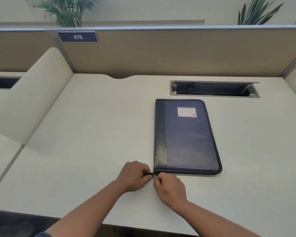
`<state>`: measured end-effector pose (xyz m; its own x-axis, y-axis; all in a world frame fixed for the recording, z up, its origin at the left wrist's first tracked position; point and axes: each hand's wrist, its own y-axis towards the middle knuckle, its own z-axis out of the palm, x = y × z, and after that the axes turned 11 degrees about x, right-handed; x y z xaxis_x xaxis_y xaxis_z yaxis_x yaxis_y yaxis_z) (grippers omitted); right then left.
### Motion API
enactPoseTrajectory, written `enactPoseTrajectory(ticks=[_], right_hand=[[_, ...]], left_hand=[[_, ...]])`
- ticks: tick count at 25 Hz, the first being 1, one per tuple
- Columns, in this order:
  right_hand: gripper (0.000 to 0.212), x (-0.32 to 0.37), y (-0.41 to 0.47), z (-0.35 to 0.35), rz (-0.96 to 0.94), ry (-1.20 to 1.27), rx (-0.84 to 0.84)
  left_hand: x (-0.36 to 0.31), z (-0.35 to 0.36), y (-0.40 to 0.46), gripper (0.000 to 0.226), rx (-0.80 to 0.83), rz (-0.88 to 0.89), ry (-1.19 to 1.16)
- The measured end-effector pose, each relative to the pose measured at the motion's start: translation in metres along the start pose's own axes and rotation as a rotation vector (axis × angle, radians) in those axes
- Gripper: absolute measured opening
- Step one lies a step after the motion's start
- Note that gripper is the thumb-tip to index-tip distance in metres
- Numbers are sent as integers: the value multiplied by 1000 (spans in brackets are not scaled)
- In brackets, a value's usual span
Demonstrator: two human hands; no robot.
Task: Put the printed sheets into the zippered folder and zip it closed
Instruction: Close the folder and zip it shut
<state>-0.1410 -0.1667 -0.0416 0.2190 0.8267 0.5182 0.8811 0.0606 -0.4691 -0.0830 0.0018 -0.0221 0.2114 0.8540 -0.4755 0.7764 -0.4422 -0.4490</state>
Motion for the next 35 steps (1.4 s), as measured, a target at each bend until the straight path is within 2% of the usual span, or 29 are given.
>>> enactPoseTrajectory(ticks=[5, 10, 18, 21, 23, 25, 27, 29, 30, 33, 35], right_hand=[[32, -3, 5, -13, 43, -109, -73], [30, -36, 0, -32, 141, -122, -134], [31, -111, -17, -72, 299, -110, -276], [26, -141, -22, -84, 368, -32, -335], [25, -155, -23, -89, 347, 19, -336], [22, -162, -24, -89, 301, 95, -324], [18, -167, -25, -86, 253, 145, -326], [18, -171, -26, -83, 203, 145, -335], [18, -173, -27, -82, 191, 149, -337], [19, -176, -27, -81, 178, 176, -350], [21, -176, -26, -82, 175, 176, -357]], left_hand=[[2, 0, 5, 18, -111, 26, 136], [8, -7, 11, 17, -86, 8, 218], [10, -27, 25, 16, 86, 38, 317], [10, -34, 31, 14, 139, 40, 366], [6, -41, 36, 16, 233, 6, 384], [-3, -49, 42, 21, 331, -43, 444], [-19, -52, 47, 41, 294, -56, 533], [-43, -46, 54, 62, 140, 38, 563], [-58, -38, 58, 65, 83, 125, 544], [-103, -2, 73, 57, 24, 396, 461], [-121, 18, 84, 52, -7, 446, 480]])
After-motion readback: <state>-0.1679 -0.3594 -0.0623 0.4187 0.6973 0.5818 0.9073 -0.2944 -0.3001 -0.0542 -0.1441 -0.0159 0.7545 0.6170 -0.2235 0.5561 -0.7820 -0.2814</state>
